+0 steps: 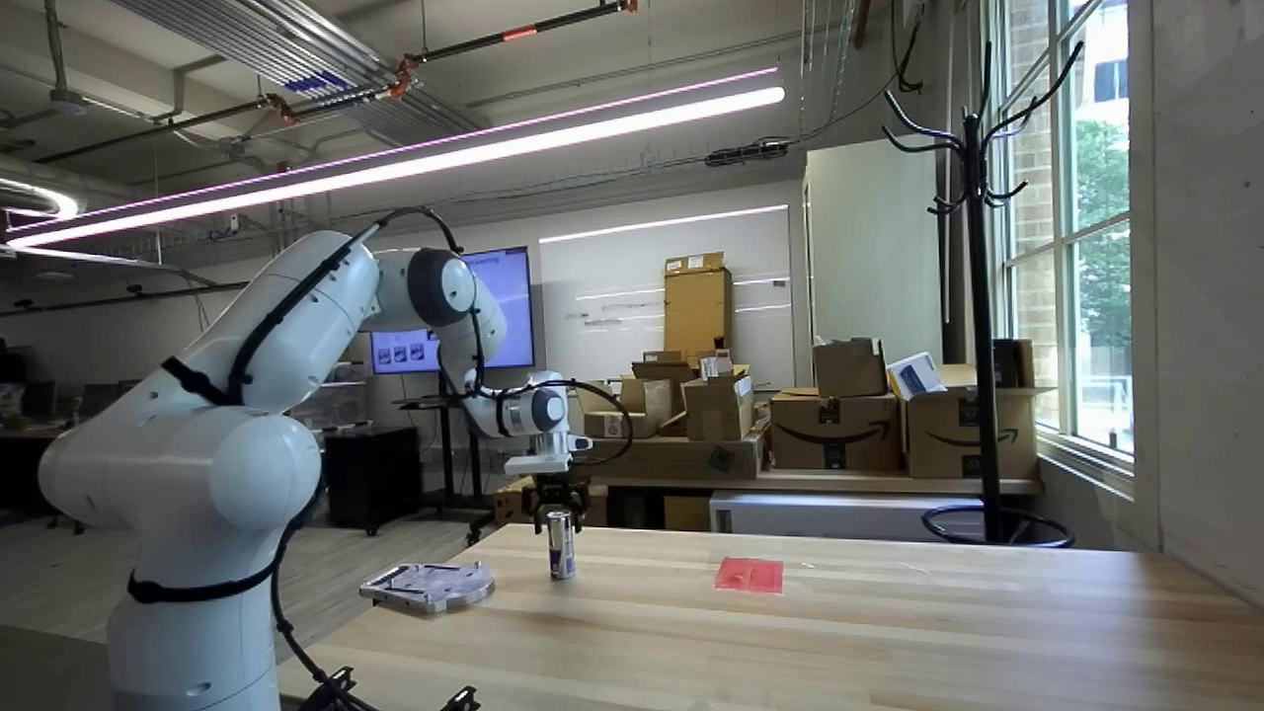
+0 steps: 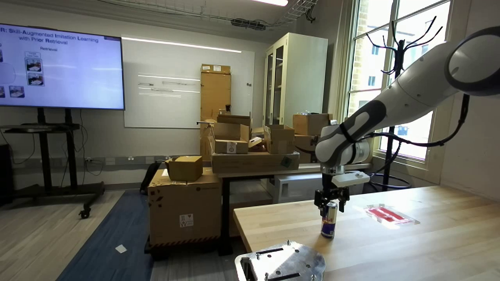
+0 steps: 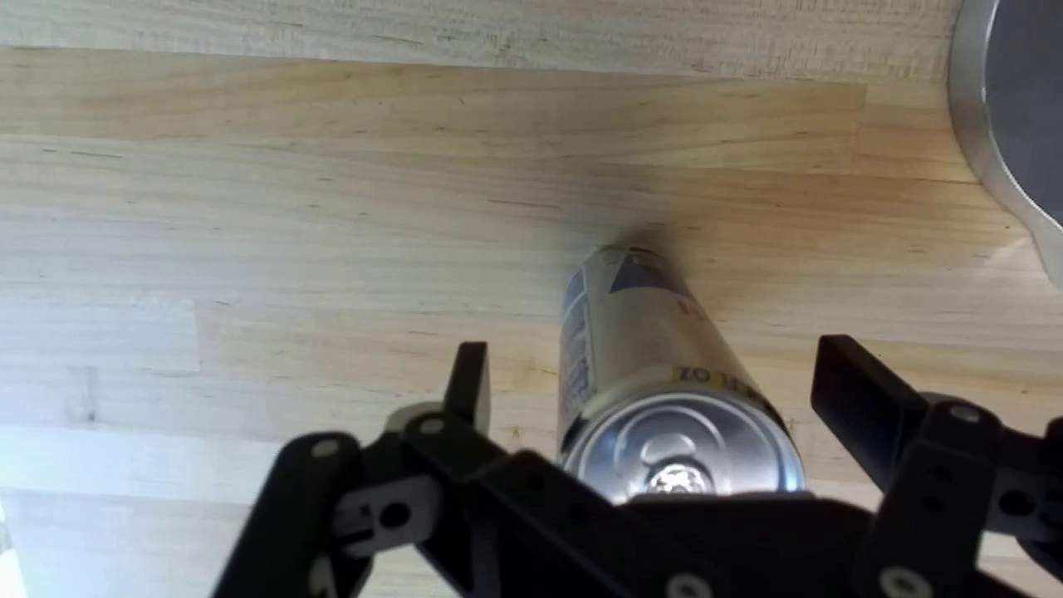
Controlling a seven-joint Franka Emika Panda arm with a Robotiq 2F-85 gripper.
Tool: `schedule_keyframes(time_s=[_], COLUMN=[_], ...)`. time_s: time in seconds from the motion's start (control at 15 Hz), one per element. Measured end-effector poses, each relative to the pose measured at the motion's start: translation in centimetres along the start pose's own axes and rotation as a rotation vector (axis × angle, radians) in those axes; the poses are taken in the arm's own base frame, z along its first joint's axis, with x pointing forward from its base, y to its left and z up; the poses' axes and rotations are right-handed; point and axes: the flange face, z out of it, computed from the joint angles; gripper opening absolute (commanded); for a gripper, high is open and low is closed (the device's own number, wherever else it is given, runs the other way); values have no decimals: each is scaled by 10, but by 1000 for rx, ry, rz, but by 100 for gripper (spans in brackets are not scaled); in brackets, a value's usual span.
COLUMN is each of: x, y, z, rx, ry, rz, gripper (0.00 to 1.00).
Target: Put the can on the metal object
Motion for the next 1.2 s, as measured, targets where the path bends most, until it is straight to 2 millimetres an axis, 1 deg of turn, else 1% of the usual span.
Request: schedule_keyframes(time_s=[0.07,0.27,0.33,0.4,0.67,0.87,1.0,1.2], x=[0,3,3,4,5,5,2,-12], y=[0,-1,-1,-1,0,5,7,1], z=[1,4,4,4,4,1,-9,-40], rx=[0,0,-1,-1,-3,-8,-14,-26], ry=[1,16,21,26,37,56,77,119], rz=[-1,-1,-1,-1,0,5,5,-13], gripper=[67,42,35,34,34,34,34,34])
